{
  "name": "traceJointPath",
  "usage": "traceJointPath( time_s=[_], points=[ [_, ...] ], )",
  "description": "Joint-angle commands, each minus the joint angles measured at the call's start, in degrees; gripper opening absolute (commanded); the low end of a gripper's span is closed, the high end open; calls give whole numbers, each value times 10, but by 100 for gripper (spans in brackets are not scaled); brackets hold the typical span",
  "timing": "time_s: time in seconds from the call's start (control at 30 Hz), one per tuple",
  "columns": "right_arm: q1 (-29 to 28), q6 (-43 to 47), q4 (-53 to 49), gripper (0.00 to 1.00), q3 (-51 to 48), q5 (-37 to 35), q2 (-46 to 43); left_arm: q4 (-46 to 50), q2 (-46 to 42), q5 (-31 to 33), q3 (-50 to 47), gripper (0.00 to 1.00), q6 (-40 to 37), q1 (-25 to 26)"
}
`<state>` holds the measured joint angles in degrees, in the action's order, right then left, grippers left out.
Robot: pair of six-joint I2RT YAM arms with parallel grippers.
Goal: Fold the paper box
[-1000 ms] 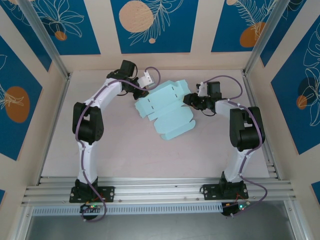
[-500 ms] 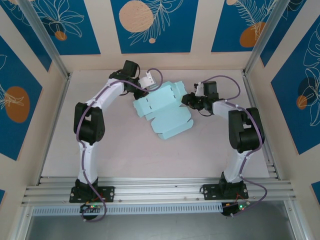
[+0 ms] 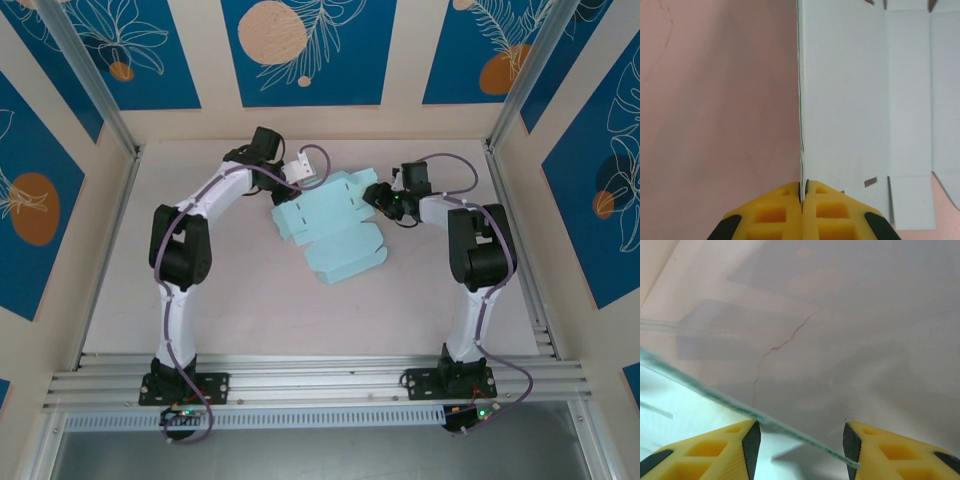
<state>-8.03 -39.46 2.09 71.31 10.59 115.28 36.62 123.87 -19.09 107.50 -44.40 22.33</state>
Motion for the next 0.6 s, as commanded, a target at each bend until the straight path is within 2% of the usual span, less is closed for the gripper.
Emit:
traceJointPath(
  time_s=[0.0, 0.2, 0.33, 0.57],
  points=[
    [10, -5, -7, 50, 28, -17, 14, -14, -44, -25, -21, 0, -26, 6],
    [5, -8, -18, 49, 35, 4, 32, -26, -48, -16, -26, 0, -13, 6],
    [1, -21, -16, 49, 4, 15, 13, -35, -44, 15, -25, 0, -6, 7],
    [-9, -39, -11, 33, -18, 56, -16, -45, -33, 89, -24, 0, -20, 24]
  ],
)
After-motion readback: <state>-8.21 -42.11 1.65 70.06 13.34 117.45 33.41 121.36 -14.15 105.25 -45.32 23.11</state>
